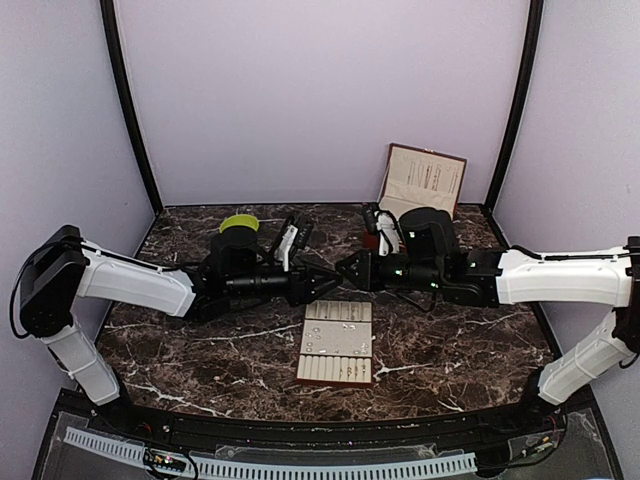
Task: Organize the mixed jewelry
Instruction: Pass from the right arm to the left
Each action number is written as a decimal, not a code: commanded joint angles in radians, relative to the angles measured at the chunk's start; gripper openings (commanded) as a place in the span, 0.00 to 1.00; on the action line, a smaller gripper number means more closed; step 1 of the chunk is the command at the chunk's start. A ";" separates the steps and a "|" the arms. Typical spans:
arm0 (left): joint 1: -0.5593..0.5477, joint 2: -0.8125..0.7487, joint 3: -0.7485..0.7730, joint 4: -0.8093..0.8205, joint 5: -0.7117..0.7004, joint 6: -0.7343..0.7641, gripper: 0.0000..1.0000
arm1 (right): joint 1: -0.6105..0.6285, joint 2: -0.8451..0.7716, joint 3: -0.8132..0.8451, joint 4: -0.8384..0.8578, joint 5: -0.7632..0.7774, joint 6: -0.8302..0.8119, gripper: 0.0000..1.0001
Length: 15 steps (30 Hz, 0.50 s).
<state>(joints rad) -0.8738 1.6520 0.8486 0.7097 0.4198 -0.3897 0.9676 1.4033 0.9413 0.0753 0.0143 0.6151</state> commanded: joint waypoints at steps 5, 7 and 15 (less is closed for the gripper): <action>-0.005 0.001 0.037 0.040 0.030 0.010 0.21 | -0.001 0.001 -0.011 0.052 -0.033 0.008 0.17; -0.004 0.002 0.039 0.042 0.035 0.012 0.15 | -0.002 0.002 -0.015 0.053 -0.031 0.010 0.18; -0.004 -0.013 0.026 0.054 0.035 0.040 0.00 | -0.001 -0.002 -0.029 0.061 -0.033 0.023 0.18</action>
<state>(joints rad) -0.8738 1.6573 0.8612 0.7254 0.4450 -0.3740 0.9676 1.4033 0.9340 0.0944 -0.0059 0.6243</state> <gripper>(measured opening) 0.014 0.174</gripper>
